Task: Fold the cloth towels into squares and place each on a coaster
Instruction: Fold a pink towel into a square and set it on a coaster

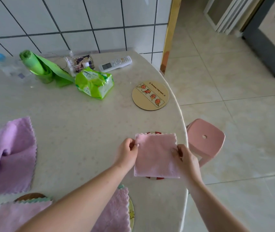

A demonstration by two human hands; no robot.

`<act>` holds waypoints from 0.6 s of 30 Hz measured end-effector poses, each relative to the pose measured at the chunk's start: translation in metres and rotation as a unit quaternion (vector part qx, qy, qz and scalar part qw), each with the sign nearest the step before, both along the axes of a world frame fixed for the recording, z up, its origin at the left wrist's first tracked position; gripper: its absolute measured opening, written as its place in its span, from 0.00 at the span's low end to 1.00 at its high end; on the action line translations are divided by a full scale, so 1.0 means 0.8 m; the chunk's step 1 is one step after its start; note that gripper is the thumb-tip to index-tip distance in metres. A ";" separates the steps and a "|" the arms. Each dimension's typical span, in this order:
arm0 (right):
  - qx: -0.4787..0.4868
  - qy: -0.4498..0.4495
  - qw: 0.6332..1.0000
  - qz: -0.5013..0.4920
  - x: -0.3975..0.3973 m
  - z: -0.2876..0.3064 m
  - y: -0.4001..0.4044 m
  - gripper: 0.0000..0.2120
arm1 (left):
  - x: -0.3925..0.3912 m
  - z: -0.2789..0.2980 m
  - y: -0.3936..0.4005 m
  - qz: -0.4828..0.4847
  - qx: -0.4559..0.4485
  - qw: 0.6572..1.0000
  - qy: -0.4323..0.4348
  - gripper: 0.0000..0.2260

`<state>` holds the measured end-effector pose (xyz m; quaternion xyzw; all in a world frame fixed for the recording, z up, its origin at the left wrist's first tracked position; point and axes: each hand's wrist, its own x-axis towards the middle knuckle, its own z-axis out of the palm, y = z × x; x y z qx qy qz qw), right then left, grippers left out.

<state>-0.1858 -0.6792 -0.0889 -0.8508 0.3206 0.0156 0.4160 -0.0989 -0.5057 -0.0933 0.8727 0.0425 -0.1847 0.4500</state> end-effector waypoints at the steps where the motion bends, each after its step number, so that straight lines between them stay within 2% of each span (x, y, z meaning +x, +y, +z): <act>1: -0.001 -0.002 1.000 -0.001 0.001 -0.001 -0.001 0.06 | 0.002 -0.001 -0.001 0.003 0.004 1.000 -0.002 0.12; 5: 0.004 -0.012 1.000 -0.017 0.004 -0.003 -0.003 0.07 | 0.011 0.001 -0.004 0.001 0.005 1.000 -0.004 0.11; 9: 0.010 -0.006 1.000 -0.026 0.012 -0.003 -0.006 0.07 | 0.016 0.005 -0.008 -0.001 0.034 0.999 0.004 0.06; 11: 0.018 -0.016 0.998 -0.052 0.012 -0.002 -0.004 0.13 | 0.010 0.008 -0.005 -0.009 0.069 0.996 -0.054 0.07; 13: -0.067 -0.060 0.995 -0.035 0.008 0.000 -0.001 0.19 | -0.001 0.013 0.003 -0.099 0.128 0.970 -0.183 0.02; 15: -0.176 -0.117 0.976 0.056 0.007 0.000 0.008 0.22 | -0.014 0.012 0.004 -0.238 0.165 0.916 -0.276 0.12; 17: -0.248 -0.092 0.949 0.172 0.009 -0.006 0.019 0.24 | -0.025 0.003 0.002 -0.332 0.212 0.874 -0.286 0.23; 18: -0.272 -0.049 0.936 0.219 0.009 -0.011 0.023 0.24 | -0.029 0.000 0.000 -0.366 0.251 0.861 -0.250 0.29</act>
